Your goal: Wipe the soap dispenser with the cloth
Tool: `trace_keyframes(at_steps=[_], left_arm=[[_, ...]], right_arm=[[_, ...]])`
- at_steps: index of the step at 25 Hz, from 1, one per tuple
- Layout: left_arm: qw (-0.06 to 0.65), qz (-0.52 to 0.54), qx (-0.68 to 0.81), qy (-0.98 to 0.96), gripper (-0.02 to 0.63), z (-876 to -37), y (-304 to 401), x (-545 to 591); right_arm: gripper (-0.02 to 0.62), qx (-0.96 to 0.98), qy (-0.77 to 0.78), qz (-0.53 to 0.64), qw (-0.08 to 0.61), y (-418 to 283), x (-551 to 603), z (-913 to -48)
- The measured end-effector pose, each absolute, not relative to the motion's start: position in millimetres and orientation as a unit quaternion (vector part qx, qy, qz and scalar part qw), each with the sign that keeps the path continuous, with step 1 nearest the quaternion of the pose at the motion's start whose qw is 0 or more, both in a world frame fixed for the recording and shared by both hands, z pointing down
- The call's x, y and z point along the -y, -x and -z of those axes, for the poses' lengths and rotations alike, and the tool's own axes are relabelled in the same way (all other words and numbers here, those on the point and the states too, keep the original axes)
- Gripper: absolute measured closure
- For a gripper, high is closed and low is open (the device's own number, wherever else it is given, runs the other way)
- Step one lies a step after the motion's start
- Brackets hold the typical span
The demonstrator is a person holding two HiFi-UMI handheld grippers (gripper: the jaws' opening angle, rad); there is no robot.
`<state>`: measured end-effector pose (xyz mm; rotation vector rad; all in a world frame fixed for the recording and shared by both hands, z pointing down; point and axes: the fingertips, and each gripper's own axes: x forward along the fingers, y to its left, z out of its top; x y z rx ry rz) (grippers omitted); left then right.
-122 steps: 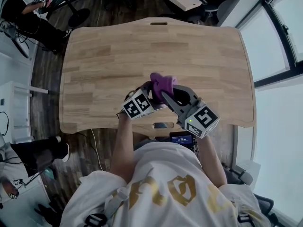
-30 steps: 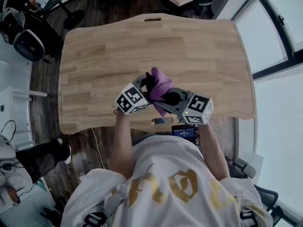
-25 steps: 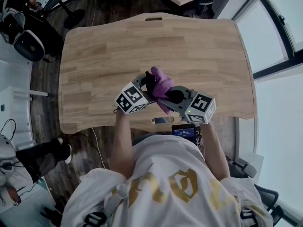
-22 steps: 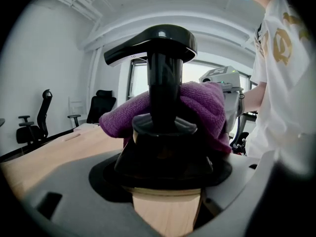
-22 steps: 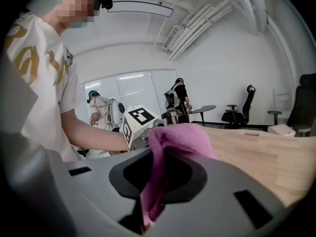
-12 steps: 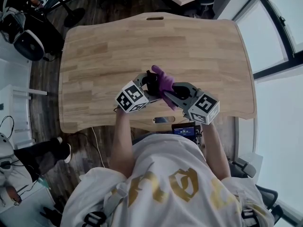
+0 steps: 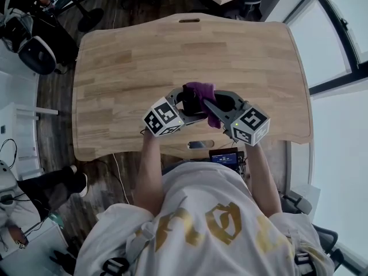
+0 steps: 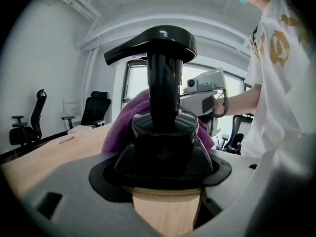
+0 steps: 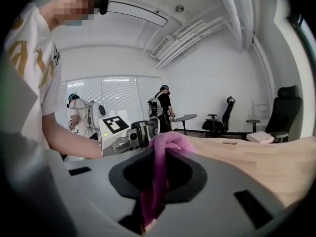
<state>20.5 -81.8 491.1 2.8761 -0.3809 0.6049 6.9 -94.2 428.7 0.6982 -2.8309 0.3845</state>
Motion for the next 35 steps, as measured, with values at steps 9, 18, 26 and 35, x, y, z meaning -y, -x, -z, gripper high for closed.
trace_keyframes(at_steps=[9,18,26,35], left_arm=[[0.078,-0.208,0.099,-0.970,0.238,-487.5,-32.9,73.1],[0.071,-0.198,0.090,-0.973,0.238,-478.7,-34.0,75.1],[0.072,-0.172,0.122,-0.975,0.238,-467.9,-19.6,88.8],[0.079,-0.172,0.163,-0.968,0.238,-469.3,5.0,104.1]], right_arm=[[0.545,0.947,-0.273,-0.146,0.083,-8.6,122.3,-429.4],[0.545,0.923,-0.338,-0.176,0.054,-22.2,147.0,-432.6],[0.545,0.917,-0.336,-0.206,0.058,-22.4,136.9,-444.2],[0.545,0.937,-0.261,-0.229,0.026,-7.7,101.3,-441.4]])
